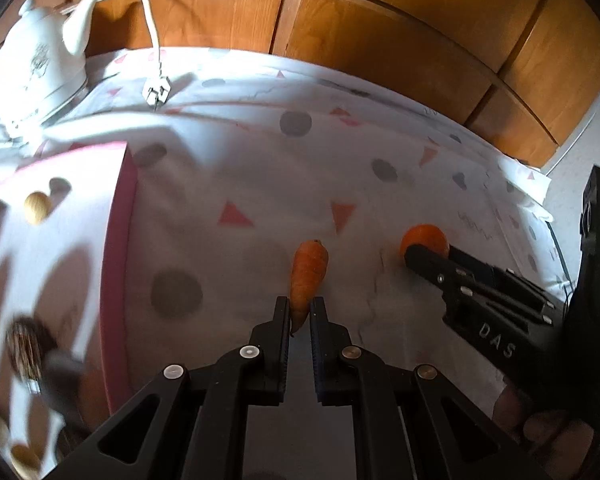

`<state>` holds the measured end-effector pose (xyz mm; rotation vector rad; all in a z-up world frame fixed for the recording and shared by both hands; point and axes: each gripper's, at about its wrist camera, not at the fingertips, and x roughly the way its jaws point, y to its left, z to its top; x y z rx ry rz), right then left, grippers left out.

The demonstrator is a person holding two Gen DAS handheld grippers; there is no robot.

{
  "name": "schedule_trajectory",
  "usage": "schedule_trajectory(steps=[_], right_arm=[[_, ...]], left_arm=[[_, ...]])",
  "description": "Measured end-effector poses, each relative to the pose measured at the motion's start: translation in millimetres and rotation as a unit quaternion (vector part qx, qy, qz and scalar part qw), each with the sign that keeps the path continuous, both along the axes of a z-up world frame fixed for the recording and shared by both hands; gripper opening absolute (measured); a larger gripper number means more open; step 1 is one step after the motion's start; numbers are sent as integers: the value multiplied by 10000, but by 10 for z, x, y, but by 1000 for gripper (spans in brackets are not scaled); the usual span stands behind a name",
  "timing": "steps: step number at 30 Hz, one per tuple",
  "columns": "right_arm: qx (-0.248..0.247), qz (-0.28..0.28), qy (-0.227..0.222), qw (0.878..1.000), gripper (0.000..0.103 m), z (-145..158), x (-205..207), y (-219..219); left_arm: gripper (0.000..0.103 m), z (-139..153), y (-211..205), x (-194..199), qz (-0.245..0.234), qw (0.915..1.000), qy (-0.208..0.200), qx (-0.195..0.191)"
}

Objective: Organize fruits
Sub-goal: 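Carry the carrot with the left tool and orange with the right tool into the tray, releasing both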

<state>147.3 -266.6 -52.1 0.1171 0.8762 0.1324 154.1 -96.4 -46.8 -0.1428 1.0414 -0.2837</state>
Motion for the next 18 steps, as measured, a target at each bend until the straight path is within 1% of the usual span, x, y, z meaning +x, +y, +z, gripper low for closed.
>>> schedule_trajectory(steps=[3, 6, 8, 9, 10, 12, 18], right_arm=[[-28, 72, 48, 10000, 38, 1, -101, -12], [-47, 110, 45, 9999, 38, -3, -205, -16], [-60, 99, 13, 9999, 38, -11, -248, -15], [-63, 85, -11, 9999, 38, -13, -263, -14], [-63, 68, -35, 10000, 38, -16, -272, -14], [-105, 48, -100, 9999, 38, -25, -286, -2], [-329, 26, -290, 9990, 38, -45, -336, 60]], left_arm=[[10, -66, -8, -140, -25, 9997, 174, -165], [11, -71, -33, -169, -58, 9998, 136, -143], [16, -57, -34, -145, -52, 9996, 185, -198], [21, -41, -31, -136, -48, 9997, 151, -168], [22, -27, -37, -112, -33, 9999, 81, -113], [22, -1, -71, -69, -87, 10000, -37, 19], [23, -67, -160, 20, -150, 9993, -143, 325]])
